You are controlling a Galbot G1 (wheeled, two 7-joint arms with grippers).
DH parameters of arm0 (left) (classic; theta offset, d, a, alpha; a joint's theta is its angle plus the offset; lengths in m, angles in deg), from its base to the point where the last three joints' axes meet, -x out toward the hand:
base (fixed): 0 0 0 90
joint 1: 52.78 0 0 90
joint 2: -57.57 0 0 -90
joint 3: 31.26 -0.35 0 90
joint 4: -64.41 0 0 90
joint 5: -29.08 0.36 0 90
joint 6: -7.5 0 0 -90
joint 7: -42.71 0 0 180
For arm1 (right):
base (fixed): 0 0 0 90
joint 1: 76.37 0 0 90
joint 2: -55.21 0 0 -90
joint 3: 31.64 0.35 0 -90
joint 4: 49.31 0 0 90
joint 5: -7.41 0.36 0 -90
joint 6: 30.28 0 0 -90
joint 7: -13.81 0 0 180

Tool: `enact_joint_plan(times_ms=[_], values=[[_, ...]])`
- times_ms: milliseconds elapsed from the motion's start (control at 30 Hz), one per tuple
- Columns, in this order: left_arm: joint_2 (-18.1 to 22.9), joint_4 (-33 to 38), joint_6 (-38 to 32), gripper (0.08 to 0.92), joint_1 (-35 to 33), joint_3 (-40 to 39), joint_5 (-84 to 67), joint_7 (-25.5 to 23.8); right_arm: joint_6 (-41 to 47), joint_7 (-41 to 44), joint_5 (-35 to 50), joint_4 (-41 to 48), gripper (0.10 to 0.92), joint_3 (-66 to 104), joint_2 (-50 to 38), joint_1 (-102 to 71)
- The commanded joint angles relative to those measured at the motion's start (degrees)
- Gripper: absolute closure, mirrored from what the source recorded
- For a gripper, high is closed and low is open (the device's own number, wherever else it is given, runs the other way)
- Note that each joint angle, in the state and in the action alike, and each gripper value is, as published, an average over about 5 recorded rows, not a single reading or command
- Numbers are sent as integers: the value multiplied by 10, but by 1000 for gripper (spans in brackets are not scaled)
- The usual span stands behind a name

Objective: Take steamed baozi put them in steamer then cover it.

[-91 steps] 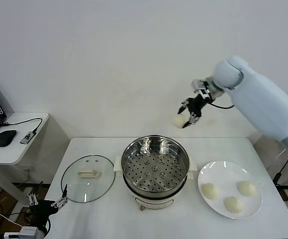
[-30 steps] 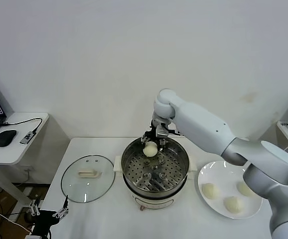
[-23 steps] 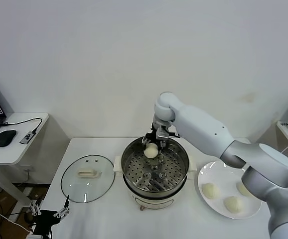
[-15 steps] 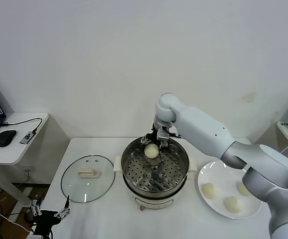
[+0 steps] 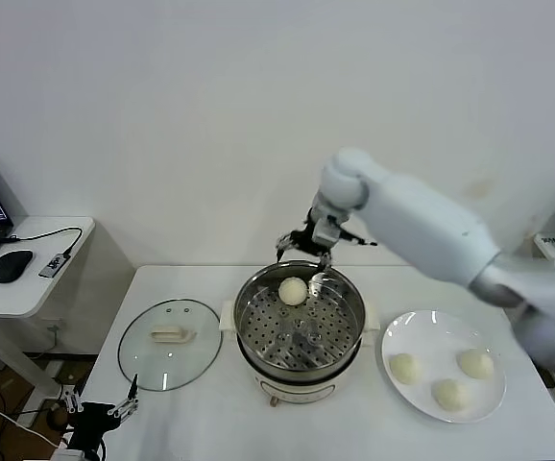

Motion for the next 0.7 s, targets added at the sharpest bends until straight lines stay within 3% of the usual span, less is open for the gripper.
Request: enact_joint_plan(times_ms=[33,167,333,533,700], values=[[-4,4,4,177,-2,-3,-12,-1,252,-4,134,-92,203,-38,-171,61],[-10,6,4,177,-3,-4,-12,-1,377,16,133,-134,203,-24,-239,33],[-12,12,7,177,-3,-5,-13,-2,468,37,108,-173,203,24,-294,-39],[-13,13,7,177,-8,-8,-12,-1,506,49,56,-190,203,104,-311,-146],[-7,14,11,177,-8,-13,-10,-2,482,40,24,-175,203,133,-299,-221]])
